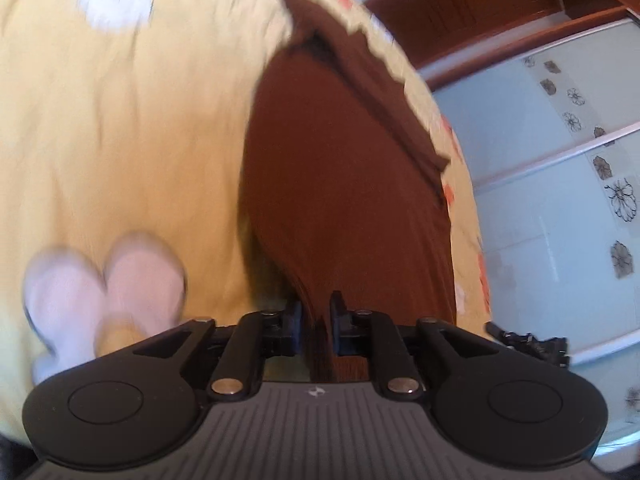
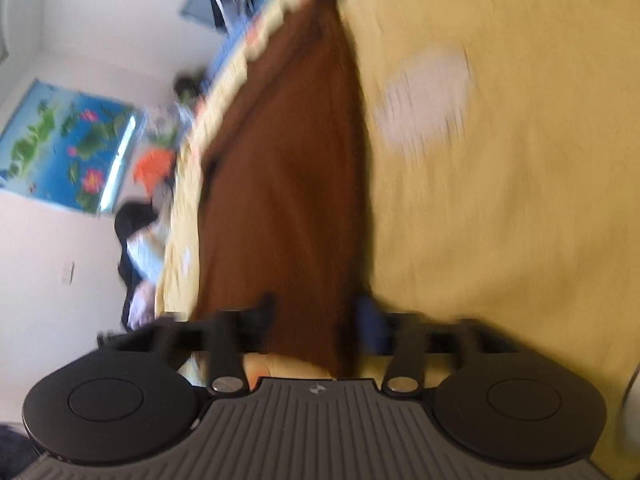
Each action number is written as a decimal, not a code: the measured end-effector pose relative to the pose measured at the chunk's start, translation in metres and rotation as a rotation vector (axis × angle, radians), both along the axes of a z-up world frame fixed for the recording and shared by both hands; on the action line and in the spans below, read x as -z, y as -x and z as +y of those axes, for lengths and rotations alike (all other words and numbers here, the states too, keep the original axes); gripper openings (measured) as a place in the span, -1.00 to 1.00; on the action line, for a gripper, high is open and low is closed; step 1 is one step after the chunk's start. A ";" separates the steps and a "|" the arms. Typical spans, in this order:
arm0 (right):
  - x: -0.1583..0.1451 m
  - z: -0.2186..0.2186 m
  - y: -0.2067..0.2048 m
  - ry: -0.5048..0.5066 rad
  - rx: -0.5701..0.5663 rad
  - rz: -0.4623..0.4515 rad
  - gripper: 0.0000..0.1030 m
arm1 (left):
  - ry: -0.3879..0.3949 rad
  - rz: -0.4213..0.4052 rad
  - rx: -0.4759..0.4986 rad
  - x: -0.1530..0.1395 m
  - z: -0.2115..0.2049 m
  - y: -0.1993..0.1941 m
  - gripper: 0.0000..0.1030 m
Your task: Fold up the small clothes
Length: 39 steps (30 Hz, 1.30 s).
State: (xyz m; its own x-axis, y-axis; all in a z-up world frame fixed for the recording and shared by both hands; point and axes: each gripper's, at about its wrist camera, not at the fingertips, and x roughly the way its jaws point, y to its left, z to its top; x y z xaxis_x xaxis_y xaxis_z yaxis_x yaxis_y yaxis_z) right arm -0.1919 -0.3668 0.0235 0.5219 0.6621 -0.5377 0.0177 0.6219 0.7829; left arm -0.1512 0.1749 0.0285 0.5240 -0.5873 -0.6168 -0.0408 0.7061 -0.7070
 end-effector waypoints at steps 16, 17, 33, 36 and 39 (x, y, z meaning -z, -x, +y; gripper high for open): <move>0.012 0.130 -0.178 0.770 -0.096 -0.388 0.67 | -0.760 -0.385 0.026 0.019 -0.109 -0.104 0.72; 0.016 0.126 -0.172 0.827 -0.098 -0.415 0.67 | -0.759 -0.402 0.047 0.020 -0.104 -0.101 0.72; 0.008 0.149 -0.088 0.743 -0.169 -0.381 1.00 | -0.768 -0.418 0.132 0.021 -0.119 -0.025 0.84; 0.017 0.146 -0.074 0.826 -0.226 -0.450 1.00 | -0.744 -0.449 0.158 0.023 -0.102 -0.017 0.84; 0.016 0.129 -0.068 0.838 -0.216 -0.450 1.00 | -0.748 -0.420 0.115 0.022 -0.088 -0.013 0.86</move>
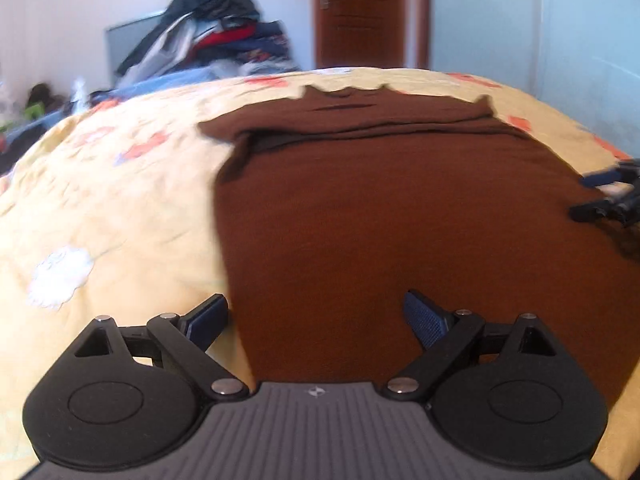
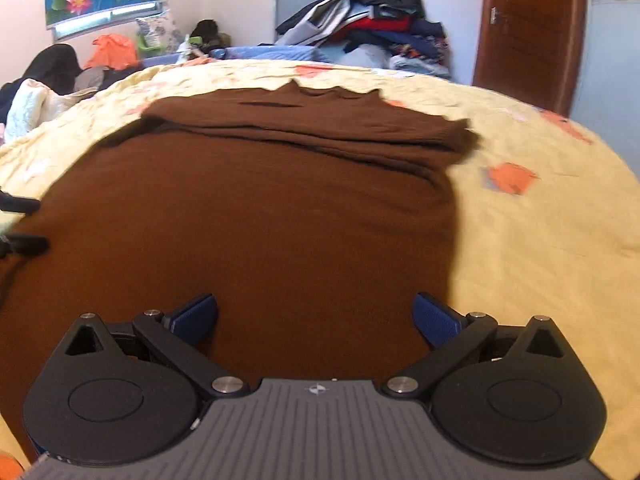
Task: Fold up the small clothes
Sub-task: 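Open both grippers and lift them away from the folded sweater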
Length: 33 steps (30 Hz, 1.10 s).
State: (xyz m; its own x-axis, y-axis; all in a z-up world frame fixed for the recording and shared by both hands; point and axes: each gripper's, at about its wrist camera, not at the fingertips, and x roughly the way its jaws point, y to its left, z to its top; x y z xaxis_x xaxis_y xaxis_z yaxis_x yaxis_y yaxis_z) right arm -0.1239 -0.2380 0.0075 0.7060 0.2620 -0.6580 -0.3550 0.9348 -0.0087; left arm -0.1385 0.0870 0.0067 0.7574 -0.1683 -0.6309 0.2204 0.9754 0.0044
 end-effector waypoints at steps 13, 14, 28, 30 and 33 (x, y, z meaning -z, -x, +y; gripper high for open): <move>-0.045 0.059 -0.022 -0.097 0.001 0.017 1.00 | 0.020 -0.122 0.024 -0.041 -0.067 -0.017 0.85; -0.045 0.062 -0.044 -0.106 0.043 0.031 1.00 | -0.013 -0.103 0.005 -0.040 -0.076 -0.044 0.85; 0.008 0.088 -0.069 0.008 0.309 0.002 1.00 | -0.001 0.021 -0.107 -0.012 -0.075 -0.120 1.00; 0.009 0.085 -0.041 0.024 0.273 -0.014 1.00 | 0.000 0.020 -0.110 -0.008 -0.077 -0.121 1.00; 0.009 0.076 -0.015 -0.017 0.269 -0.017 1.00 | -0.001 0.017 -0.115 -0.006 -0.078 -0.128 1.00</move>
